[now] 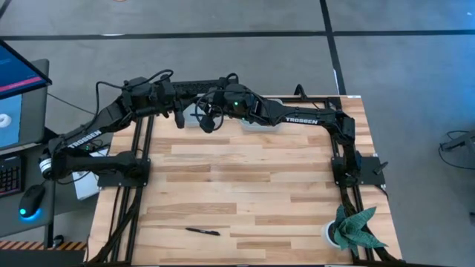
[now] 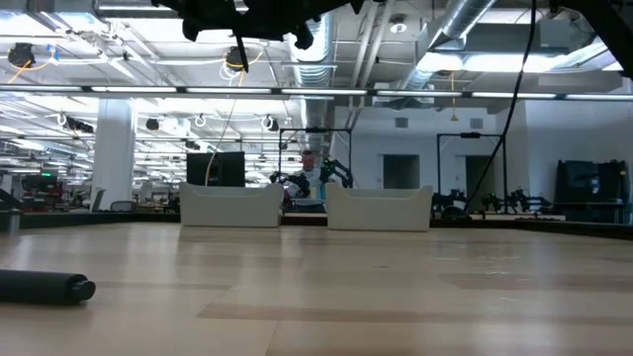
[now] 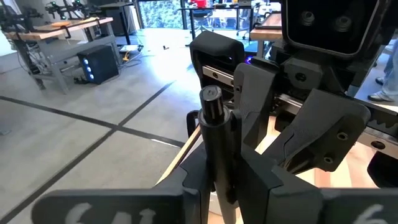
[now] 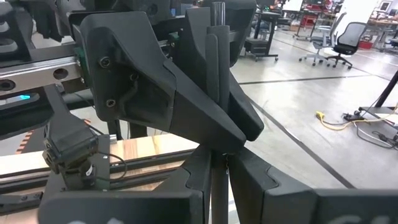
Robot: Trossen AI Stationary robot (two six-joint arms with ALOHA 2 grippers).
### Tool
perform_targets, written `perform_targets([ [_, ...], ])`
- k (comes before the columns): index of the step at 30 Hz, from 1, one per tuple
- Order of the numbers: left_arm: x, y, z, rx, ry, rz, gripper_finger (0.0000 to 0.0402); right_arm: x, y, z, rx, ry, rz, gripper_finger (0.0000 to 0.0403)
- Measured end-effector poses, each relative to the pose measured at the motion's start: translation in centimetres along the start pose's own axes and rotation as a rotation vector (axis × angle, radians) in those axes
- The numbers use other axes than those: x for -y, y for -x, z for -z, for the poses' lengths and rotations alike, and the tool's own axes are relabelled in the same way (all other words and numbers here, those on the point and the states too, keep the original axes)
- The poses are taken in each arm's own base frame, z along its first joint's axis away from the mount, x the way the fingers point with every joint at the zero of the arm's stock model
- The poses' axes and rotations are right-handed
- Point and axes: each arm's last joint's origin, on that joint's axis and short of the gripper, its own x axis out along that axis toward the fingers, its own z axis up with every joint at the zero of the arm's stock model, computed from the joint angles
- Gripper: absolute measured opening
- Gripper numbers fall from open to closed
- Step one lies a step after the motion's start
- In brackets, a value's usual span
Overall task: Sort pens & pencils
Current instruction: Put the top black pen into the left gray bin
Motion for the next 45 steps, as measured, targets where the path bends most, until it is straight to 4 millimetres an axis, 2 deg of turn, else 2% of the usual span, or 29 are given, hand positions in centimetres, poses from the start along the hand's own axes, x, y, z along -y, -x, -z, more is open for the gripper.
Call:
perform_targets([
  [39, -0.01, 0.01, -0.02, 0.002, -0.018, -0.001, 0.0048, 0.02, 0.04, -0.05, 0.001, -0.001, 0.000, 0.0069],
  [45, -0.07, 0.02, 0.00, 0.000, -0.029, -0.013, 0.0048, 0.07, 0.06, -0.08, 0.001, -0.003, 0.015, 0.0087],
])
